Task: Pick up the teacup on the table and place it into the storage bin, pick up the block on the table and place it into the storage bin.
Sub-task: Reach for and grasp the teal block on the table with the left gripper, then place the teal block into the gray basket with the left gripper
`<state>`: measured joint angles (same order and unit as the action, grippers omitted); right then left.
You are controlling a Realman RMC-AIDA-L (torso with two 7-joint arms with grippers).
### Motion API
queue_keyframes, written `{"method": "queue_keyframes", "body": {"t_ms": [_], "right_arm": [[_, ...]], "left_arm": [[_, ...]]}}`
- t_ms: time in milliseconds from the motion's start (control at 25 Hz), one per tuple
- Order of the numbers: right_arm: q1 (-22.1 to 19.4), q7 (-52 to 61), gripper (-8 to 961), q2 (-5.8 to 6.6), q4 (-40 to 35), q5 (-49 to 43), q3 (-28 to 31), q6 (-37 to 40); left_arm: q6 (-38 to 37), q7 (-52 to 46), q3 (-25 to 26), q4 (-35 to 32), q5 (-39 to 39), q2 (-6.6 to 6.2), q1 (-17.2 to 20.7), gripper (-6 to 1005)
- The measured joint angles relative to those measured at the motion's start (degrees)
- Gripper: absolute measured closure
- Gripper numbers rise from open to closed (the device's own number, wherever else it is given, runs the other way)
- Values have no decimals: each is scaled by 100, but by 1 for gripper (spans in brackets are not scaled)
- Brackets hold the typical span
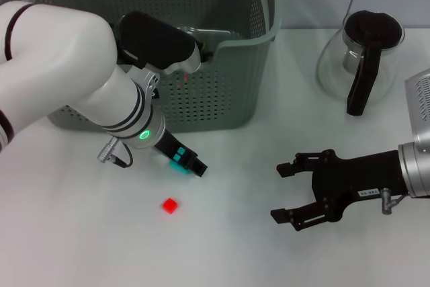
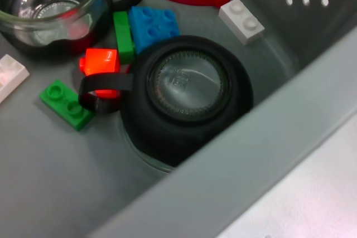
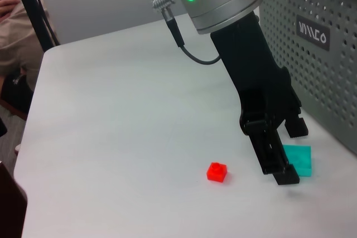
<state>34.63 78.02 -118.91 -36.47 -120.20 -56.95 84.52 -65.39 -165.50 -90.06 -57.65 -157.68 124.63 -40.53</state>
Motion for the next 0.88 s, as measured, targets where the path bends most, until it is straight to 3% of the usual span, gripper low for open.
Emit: {"method": "queue_keyframes", "body": {"t_ms": [200,520,760,880], "right_arm": [[-17,-21,11,0,0,4,35,2],[-28,-24,11,0,-1,6,46,9],[-46,-24,12,-6,-14,6,53,20],[-53,-22,12,-4,-18,5,59,30]], "left_arm": [[20,0,-33,0,18,0,10,161],[90,-5,-105,30,1,0,-6,350],[-30,-8,-111,-115,0,0,35,605],[-622,16,-130,-760,45,5,211,605]]}}
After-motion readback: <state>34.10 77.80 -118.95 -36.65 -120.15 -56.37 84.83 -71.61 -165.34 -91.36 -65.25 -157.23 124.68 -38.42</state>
